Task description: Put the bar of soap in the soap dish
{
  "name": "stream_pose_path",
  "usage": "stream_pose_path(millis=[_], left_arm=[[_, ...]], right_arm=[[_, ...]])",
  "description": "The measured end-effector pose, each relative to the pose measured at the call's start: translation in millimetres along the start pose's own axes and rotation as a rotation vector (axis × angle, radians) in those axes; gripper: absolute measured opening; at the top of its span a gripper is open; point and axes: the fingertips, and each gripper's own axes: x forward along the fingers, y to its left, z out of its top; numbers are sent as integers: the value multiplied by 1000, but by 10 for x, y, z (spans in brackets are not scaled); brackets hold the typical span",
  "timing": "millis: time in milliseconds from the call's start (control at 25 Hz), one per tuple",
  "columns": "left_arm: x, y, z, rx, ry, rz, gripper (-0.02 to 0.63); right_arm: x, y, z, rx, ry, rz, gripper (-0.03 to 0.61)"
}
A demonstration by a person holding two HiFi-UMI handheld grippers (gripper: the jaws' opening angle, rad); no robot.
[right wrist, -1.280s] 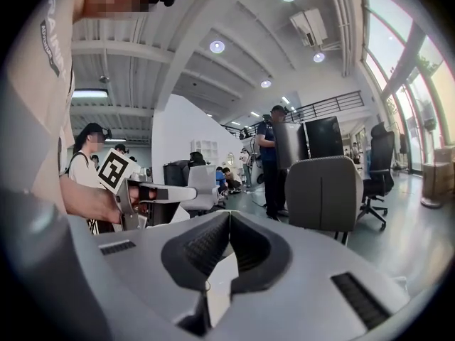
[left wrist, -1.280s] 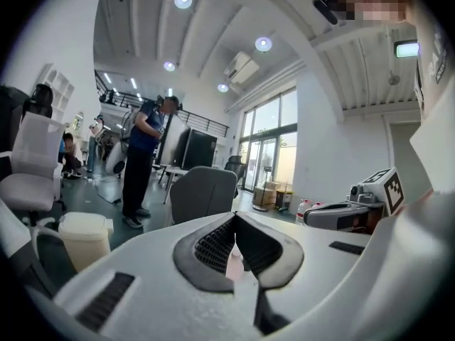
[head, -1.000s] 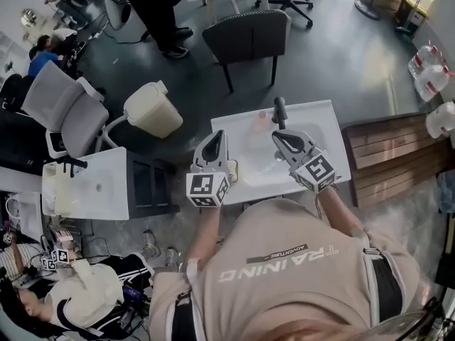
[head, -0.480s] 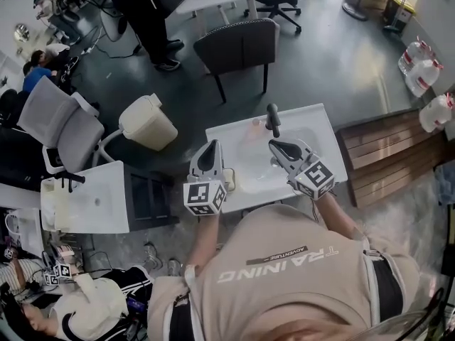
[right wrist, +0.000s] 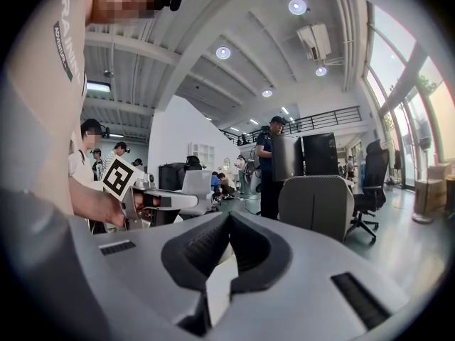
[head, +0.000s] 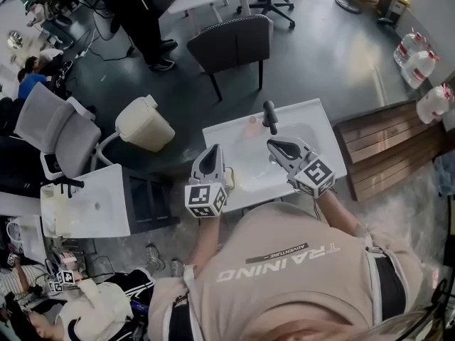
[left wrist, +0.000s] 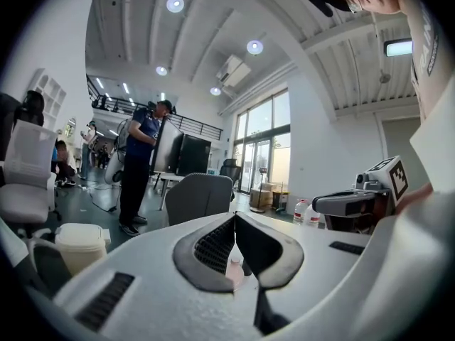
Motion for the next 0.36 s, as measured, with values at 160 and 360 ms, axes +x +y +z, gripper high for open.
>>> stream_pose_path(millis=[160, 360], left_arm=[[-23, 38, -10, -5, 2, 16, 11], [-20, 93, -6, -23, 1, 24, 11]], right_arm=[[6, -9, 8, 6, 2, 4, 12], [46, -1, 3, 6, -1, 16, 12]])
